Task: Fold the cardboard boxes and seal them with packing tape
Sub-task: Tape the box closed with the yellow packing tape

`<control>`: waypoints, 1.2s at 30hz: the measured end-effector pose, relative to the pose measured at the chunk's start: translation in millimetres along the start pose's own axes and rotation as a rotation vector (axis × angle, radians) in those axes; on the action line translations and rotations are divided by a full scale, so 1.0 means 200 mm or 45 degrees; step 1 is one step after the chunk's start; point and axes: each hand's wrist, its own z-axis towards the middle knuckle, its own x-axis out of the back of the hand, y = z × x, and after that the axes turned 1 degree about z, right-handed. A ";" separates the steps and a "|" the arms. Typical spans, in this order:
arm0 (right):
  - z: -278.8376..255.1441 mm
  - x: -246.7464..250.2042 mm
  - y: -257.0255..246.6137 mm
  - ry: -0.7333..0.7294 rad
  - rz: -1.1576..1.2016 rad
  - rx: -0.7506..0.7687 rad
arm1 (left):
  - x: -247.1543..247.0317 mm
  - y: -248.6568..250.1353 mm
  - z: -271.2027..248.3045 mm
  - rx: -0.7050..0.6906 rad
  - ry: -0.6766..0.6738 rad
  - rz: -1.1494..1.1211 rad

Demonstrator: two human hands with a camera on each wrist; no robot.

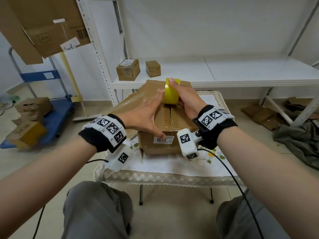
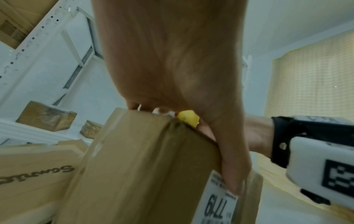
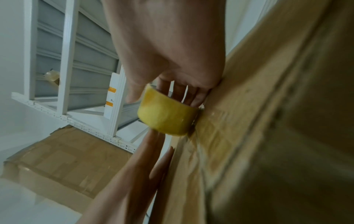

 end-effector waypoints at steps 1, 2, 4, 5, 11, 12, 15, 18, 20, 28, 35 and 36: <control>-0.01 0.00 0.01 -0.005 -0.037 0.011 | -0.01 0.01 -0.01 0.021 0.043 -0.027; -0.03 0.00 0.02 -0.024 -0.059 0.026 | -0.02 0.01 -0.01 0.045 0.073 -0.067; -0.05 0.00 0.03 -0.051 -0.066 0.055 | -0.03 0.00 0.00 0.080 0.114 -0.126; -0.07 0.01 0.03 -0.056 -0.068 0.068 | -0.04 -0.01 0.00 0.092 0.127 -0.137; -0.10 0.03 0.02 -0.054 -0.111 0.082 | -0.03 0.00 0.00 0.083 0.161 -0.135; -0.10 0.02 0.02 -0.049 -0.109 0.087 | -0.03 -0.01 0.00 0.084 0.155 -0.131; -0.10 0.02 0.03 -0.030 -0.089 0.111 | -0.05 -0.01 0.01 0.060 0.153 -0.119; -0.11 0.03 0.04 -0.027 -0.062 0.112 | -0.07 0.00 0.03 0.067 0.192 -0.099; -0.11 0.04 0.04 -0.021 -0.044 0.112 | -0.07 0.00 0.05 0.061 0.217 -0.084; -0.17 0.06 0.03 -0.043 -0.016 0.021 | -0.09 -0.01 0.09 0.070 0.187 -0.145; -0.20 0.00 0.02 0.014 -0.002 -0.141 | -0.12 -0.01 0.05 0.109 0.089 -0.194; -0.20 0.00 0.04 0.015 0.004 -0.169 | -0.13 -0.01 0.05 0.124 0.056 -0.191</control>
